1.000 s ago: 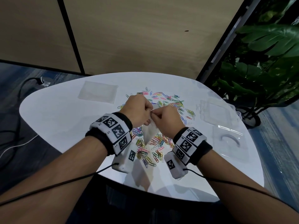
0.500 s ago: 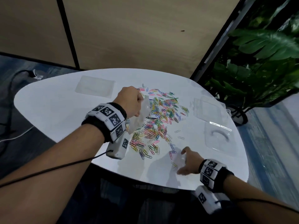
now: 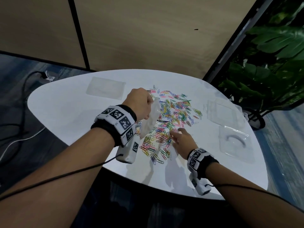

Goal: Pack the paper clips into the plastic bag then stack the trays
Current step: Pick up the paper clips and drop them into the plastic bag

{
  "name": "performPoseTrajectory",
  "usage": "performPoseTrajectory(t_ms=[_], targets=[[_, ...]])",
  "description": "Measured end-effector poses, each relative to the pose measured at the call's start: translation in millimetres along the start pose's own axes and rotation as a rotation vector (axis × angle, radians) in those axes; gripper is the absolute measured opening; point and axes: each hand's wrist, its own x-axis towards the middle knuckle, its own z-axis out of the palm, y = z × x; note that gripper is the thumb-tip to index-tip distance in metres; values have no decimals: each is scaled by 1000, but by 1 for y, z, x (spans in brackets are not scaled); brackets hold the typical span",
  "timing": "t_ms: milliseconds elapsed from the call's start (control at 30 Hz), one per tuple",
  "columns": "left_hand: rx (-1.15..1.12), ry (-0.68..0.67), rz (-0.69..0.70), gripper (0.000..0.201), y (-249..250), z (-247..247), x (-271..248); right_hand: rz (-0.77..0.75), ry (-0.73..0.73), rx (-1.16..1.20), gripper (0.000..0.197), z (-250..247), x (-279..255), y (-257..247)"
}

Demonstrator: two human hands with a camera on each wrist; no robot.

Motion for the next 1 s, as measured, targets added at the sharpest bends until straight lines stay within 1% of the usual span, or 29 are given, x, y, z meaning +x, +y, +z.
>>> performPoseTrajectory(t_ms=[100, 167, 233, 300, 433, 467, 533, 600, 667, 733, 867, 933, 1000], targets=[[17, 1, -5, 27, -2, -1, 1, -116, 56, -76, 30, 5, 11, -8], [24, -4, -5, 27, -2, -1, 1, -135, 62, -102, 25, 5, 15, -12], [30, -8, -1, 28, -1, 0, 1, -100, 64, -78, 22, 0, 18, -12], [35, -14, -1, 28, -1, 0, 2, -8, 70, 51, 17, -7, 20, -10], [38, -20, -6, 27, -1, 4, 3, 238, 55, 412, 7, -27, 24, 1], [38, -20, -6, 27, 0, 5, 4, 288, 45, 556, 8, -35, 25, 2], [36, -23, -10, 27, 2, 8, 5, 357, 35, 965, 9, -57, 27, -5], [23, -29, -14, 26, 4, 10, 7, 326, 32, 1341, 13, -83, 25, -19], [7, -44, -10, 24, 5, 13, 7, 249, 11, 1525, 19, -104, 20, -35], [11, -65, 3, 23, 7, 16, 6, 164, -14, 1584, 23, -117, 15, -48], [-7, -61, -3, 24, 11, 21, 7, 84, -53, 1557, 17, -118, 6, -71], [-17, -61, -4, 26, 13, 22, 7, 79, -3, 1466, 18, -110, 7, -77], [-32, -79, 3, 27, 16, 23, 6, 58, 86, 1270, 20, -99, 11, -78]])
